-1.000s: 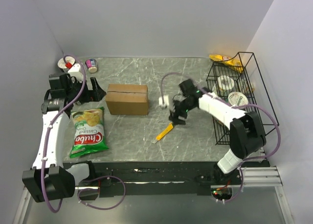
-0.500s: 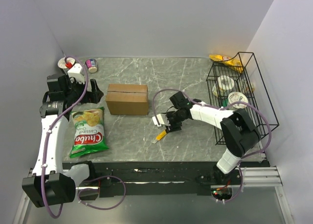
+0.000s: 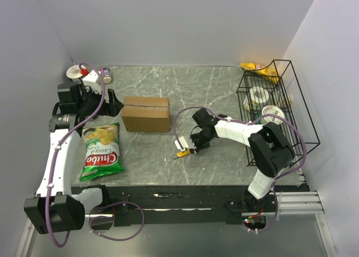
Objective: Unpack the express box
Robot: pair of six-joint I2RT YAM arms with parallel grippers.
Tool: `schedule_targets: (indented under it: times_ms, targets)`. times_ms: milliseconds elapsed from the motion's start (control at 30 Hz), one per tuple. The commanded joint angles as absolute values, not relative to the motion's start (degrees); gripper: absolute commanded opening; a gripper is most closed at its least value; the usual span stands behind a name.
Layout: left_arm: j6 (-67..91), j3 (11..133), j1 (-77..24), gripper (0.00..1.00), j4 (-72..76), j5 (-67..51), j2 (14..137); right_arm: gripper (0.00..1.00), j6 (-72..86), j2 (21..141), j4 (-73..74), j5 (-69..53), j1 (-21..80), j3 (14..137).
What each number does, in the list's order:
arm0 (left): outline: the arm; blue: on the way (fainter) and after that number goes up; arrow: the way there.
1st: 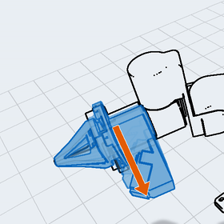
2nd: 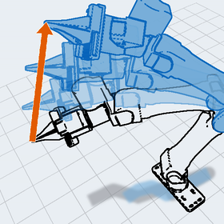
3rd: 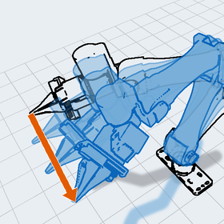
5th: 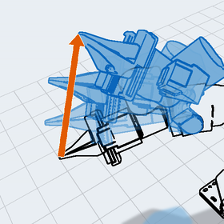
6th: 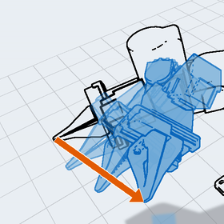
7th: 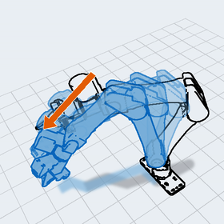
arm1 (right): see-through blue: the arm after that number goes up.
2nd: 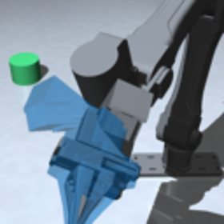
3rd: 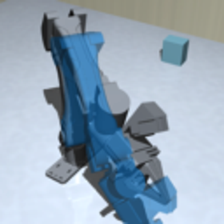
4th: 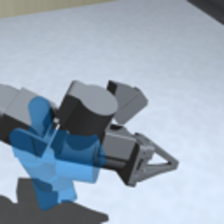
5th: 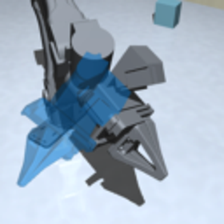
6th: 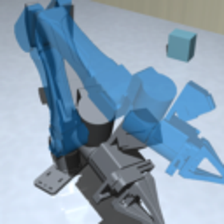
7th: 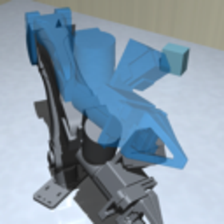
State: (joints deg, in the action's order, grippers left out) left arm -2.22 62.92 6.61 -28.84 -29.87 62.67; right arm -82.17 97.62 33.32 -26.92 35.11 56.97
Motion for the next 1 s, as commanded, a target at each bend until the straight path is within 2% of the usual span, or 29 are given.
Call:
schedule_targets:
  times_ms: [0,33,167,267,333,433,500,567,633,700,967]
  targets:
    - [-2.18,66.78,0.46,0.95,-21.62,-29.36,64.85,0.15,-77.89,95.28,38.12,-25.40,34.81,57.48]
    - [-4.46,70.54,-4.78,0.95,-22.40,-29.09,65.73,0.13,-77.44,94.58,40.84,-26.18,34.28,59.39]
    - [-19.55,76.37,-13.43,0.96,-25.40,-28.91,68.64,0.00,-73.66,87.83,52.28,-31.37,29.54,65.20]
    - [-25.90,73.75,-17.22,0.95,-23.56,-30.06,67.25,0.00,-70.50,85.43,61.23,-35.58,23.05,71.08]
    - [-29.69,70.42,-20.37,0.95,-21.29,-31.19,66.27,0.00,-67.69,86.48,67.21,-40.83,20.40,79.86]
    - [-33.74,64.37,-24.85,0.94,-9.99,-31.64,63.11,0.00,-63.29,92.35,79.85,-46.21,17.58,93.22]
    - [-38.83,63.37,-27.15,0.92,-7.65,-33.30,63.19,0.00,-61.71,97.98,88.65,-50.52,17.49,102.77]
    - [-42.87,65.38,-29.44,0.91,-8.69,-36.10,65.72,0.00,-56.72,102.11,90.09,-52.73,17.49,107.29]
    - [-44.20,69.93,-30.32,0.83,-11.32,-38.31,68.19,0.00,-51.52,103.35,90.09,-53.00,17.40,110.91]
    - [-45.43,73.02,-30.76,0.79,-15.72,-40.51,71.79,0.00,-50.02,103.89,90.00,-53.70,17.40,112.05]
    - [-51.59,74.09,-33.49,0.81,-16.60,-40.60,74.53,0.00,-48.69,103.27,89.91,-55.90,17.67,111.45]
